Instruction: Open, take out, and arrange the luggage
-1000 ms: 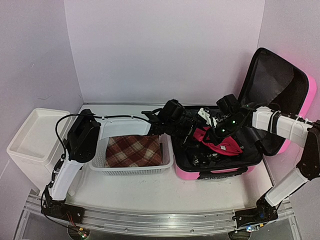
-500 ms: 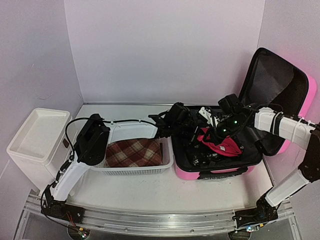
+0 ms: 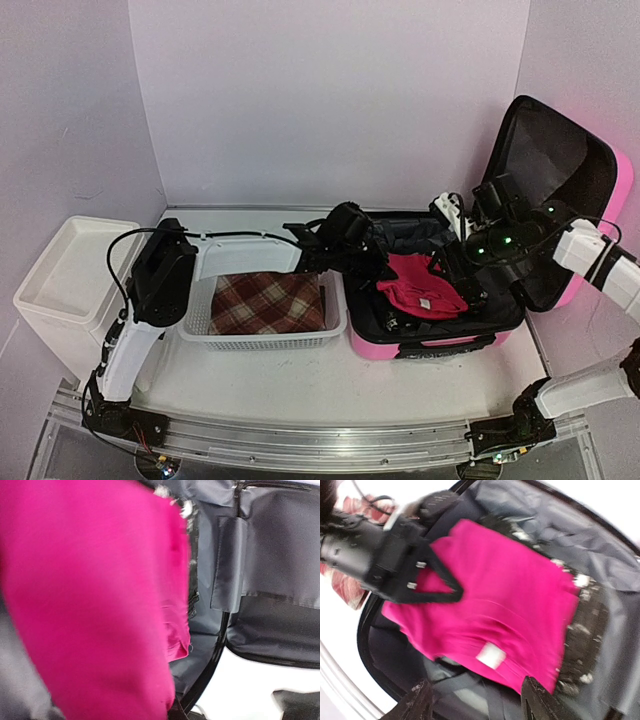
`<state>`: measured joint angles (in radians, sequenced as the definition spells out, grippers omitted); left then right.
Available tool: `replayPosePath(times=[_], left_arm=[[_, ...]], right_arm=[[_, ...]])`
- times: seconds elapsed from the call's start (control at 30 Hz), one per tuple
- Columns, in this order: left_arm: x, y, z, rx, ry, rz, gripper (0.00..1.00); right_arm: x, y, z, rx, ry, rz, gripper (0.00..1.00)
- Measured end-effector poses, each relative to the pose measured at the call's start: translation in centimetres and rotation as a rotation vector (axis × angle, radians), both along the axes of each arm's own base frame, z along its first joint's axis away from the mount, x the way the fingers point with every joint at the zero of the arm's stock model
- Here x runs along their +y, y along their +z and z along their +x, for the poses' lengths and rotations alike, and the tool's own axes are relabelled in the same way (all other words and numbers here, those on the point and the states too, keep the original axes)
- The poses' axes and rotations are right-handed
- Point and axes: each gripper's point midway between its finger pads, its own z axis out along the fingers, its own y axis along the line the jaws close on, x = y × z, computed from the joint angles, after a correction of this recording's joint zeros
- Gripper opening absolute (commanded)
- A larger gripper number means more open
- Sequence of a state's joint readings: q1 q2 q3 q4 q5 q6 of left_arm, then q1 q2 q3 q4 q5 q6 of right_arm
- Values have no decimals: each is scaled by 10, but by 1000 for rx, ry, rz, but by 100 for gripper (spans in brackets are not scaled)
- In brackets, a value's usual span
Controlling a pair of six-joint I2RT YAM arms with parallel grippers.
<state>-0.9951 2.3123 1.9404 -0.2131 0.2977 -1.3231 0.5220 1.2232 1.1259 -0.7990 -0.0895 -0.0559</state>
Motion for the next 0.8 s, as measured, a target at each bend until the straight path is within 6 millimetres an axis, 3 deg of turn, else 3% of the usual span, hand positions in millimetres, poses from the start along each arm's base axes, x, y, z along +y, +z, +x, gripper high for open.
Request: replayPosePath(times=[0.13, 0.23, 0.5, 0.8], left_arm=[[16, 29, -5, -100, -31, 38, 0], [29, 48, -12, -153, -57, 51, 0], [70, 58, -33, -261, -156, 185, 0], [167, 55, -63, -340, -227, 330, 0]], right_arm=[[-11, 21, -3, -43, -46, 0, 61], [-14, 22, -4, -38, -60, -11, 61], [-16, 6, -5, 27, -85, -39, 58], [-16, -1, -6, 60, -99, -41, 56]])
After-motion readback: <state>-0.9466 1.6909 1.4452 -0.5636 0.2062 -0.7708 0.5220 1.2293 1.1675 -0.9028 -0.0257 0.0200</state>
